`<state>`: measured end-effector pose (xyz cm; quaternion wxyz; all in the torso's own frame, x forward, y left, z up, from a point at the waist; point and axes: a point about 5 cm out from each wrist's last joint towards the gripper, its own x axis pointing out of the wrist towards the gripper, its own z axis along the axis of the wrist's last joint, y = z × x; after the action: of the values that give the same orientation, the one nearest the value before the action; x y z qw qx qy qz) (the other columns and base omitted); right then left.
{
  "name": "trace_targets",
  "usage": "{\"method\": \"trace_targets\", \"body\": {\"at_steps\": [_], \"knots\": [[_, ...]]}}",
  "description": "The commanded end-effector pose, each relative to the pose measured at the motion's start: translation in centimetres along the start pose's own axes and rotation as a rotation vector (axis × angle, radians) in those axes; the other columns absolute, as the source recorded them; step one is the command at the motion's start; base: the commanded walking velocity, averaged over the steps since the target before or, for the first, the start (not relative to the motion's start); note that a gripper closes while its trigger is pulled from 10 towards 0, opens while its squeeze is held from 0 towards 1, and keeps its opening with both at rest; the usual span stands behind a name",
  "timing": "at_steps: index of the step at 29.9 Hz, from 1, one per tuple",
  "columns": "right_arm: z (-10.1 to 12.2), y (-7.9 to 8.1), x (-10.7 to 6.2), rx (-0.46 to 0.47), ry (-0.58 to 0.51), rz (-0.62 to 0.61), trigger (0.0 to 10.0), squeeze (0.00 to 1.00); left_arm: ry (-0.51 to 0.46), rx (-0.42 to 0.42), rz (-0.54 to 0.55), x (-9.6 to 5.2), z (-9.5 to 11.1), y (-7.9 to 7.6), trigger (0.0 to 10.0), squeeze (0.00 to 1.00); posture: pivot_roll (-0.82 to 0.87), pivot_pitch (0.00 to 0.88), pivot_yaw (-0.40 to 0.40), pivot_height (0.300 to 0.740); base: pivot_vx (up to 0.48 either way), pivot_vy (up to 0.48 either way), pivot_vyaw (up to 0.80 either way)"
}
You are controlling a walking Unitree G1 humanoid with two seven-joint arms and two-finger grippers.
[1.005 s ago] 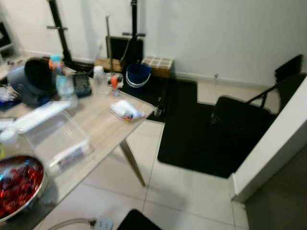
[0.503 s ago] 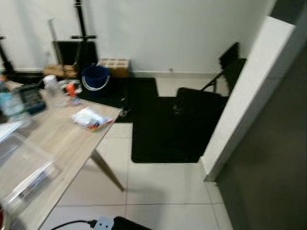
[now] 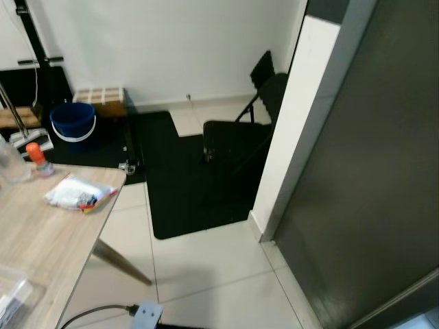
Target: Restocking fridge
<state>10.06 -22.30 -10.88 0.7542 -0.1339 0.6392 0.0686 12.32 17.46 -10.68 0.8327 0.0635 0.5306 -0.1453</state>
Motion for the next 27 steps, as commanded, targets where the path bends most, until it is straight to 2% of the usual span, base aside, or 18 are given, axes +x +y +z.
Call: {"method": "trace_targets", "body": {"at_steps": [1,12,19,27], "knots": [[-0.2,0.06,0.01,-0.006,0.009,0.005,10.0,0.0,0.021,0.018,-0.003,0.02,-0.28,-0.18,10.0,0.0,-0.05,0.0,-0.027,0.74,0.0,0.0,-0.79],[-0.25,-0.15,-0.03,-0.028,0.02,0.006,10.0,0.0,0.02,0.049,0.022,0.02,0.02,0.2,10.0,0.0,-0.04,0.0,-0.034,0.74,0.0,0.0,-0.79],[-0.13,-0.22,-0.05,-0.028,0.022,0.008,10.0,0.0,0.056,0.091,0.06,-0.05,-0.3,0.54,10.0,0.0,-0.05,0.0,-0.028,0.74,0.0,0.0,-0.79],[-0.26,-0.22,-0.05,-0.016,0.034,0.012,10.0,0.0,0.054,0.084,0.07,-0.09,-0.32,0.74,10.0,0.0,-0.05,0.0,-0.023,0.74,0.0,0.0,-0.79]]}}
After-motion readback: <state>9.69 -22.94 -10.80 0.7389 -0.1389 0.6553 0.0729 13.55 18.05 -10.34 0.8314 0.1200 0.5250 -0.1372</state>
